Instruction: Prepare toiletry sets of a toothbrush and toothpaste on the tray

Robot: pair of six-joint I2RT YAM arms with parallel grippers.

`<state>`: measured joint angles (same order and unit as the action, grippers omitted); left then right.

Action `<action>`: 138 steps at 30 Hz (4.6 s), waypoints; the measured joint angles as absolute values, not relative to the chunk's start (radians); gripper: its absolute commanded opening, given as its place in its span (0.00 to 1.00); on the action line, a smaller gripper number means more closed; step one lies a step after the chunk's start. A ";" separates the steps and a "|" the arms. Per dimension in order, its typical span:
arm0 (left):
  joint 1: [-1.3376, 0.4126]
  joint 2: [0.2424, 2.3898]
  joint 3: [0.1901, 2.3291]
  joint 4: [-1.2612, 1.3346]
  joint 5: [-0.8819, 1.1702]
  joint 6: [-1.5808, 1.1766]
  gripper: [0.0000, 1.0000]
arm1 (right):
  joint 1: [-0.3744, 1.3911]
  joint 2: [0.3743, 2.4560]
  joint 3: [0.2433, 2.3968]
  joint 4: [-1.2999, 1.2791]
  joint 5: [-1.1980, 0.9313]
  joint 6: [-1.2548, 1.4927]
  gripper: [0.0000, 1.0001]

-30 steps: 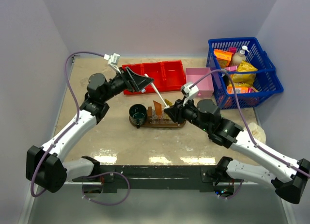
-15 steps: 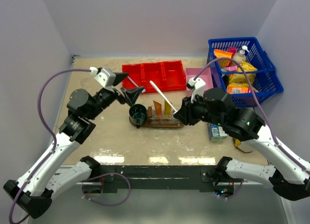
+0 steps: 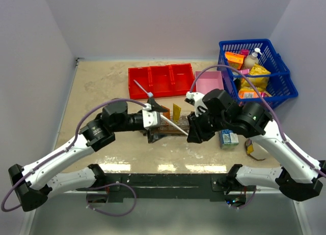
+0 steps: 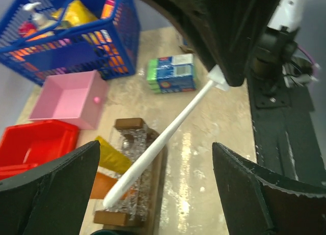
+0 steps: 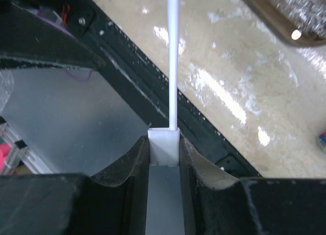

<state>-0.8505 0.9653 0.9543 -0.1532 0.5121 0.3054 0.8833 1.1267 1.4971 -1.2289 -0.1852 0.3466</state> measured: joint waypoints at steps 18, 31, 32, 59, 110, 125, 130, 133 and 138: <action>-1.114 1.060 0.903 -0.249 0.279 0.449 0.61 | 0.883 1.191 1.530 -1.340 -0.339 0.303 0.04; -1.203 1.045 0.881 -0.218 0.080 0.483 0.27 | 0.883 1.191 1.537 -1.348 -0.364 0.315 0.05; -1.209 1.045 0.878 -0.215 0.072 0.486 0.22 | 0.883 1.192 1.537 -1.349 -0.366 0.315 0.06; -1.226 1.047 0.748 -0.020 0.000 0.156 0.00 | 0.883 1.063 1.549 -1.222 -0.104 0.390 0.66; -1.099 1.003 0.730 0.094 0.125 -0.057 0.92 | 0.882 1.088 1.475 -0.996 -0.038 0.435 0.11; -0.914 0.839 0.689 0.116 -0.036 -0.116 1.00 | 0.883 1.163 1.655 -1.133 0.303 0.292 0.11; -0.904 0.828 0.689 0.076 -0.146 -0.085 1.00 | 0.883 1.215 1.612 -1.084 0.371 0.250 0.11; -0.903 0.824 0.689 0.064 -0.189 -0.067 1.00 | 0.883 1.254 1.597 -1.037 0.388 0.225 0.10; -0.903 0.824 0.689 0.046 -0.223 -0.056 1.00 | 0.874 1.341 1.605 -0.998 0.412 0.179 0.10</action>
<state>-0.9031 0.8238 0.6888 0.0463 -0.2234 -0.0555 0.8742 1.3411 1.6047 -0.9981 0.4122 0.1787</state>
